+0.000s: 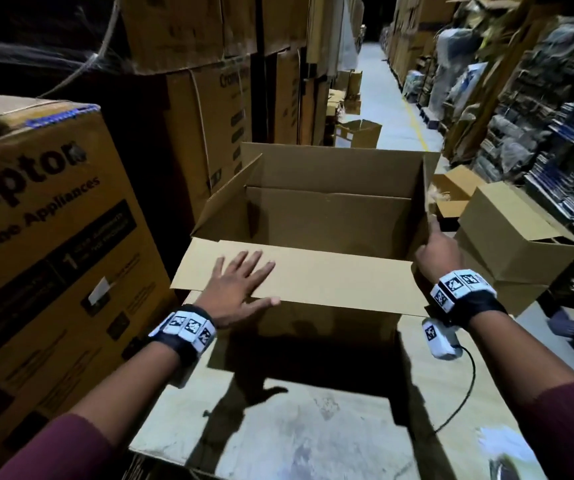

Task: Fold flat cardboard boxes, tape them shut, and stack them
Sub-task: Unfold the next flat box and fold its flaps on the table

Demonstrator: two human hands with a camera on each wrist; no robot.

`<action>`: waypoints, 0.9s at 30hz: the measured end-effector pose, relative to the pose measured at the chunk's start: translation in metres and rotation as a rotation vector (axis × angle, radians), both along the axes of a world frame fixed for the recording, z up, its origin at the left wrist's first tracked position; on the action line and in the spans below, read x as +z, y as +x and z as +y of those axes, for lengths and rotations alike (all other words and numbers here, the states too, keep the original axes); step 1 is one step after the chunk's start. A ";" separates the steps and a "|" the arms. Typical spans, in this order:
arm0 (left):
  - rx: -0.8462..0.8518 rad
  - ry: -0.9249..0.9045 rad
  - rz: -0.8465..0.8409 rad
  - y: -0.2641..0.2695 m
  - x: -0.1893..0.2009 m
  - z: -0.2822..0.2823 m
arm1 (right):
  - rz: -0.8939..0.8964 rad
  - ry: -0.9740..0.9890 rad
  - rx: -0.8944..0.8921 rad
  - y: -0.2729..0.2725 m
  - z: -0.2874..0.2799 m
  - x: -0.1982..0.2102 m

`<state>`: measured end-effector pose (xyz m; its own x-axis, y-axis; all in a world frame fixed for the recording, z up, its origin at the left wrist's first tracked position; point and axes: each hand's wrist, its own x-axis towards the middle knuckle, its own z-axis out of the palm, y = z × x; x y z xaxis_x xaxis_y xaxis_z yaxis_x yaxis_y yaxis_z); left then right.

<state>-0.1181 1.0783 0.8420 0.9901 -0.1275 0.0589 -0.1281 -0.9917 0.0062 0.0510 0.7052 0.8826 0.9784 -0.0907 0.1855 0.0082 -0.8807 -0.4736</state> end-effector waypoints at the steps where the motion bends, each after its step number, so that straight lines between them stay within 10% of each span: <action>1: 0.006 -0.024 -0.011 0.010 0.001 -0.011 | 0.015 -0.028 0.016 -0.003 -0.002 0.003; 16: 0.001 -0.193 -0.264 0.113 -0.012 -0.101 | 0.168 -0.322 0.458 -0.030 -0.032 -0.004; 27: -0.073 -0.352 -0.396 0.085 -0.014 -0.121 | 0.115 -0.381 0.707 -0.005 -0.046 -0.007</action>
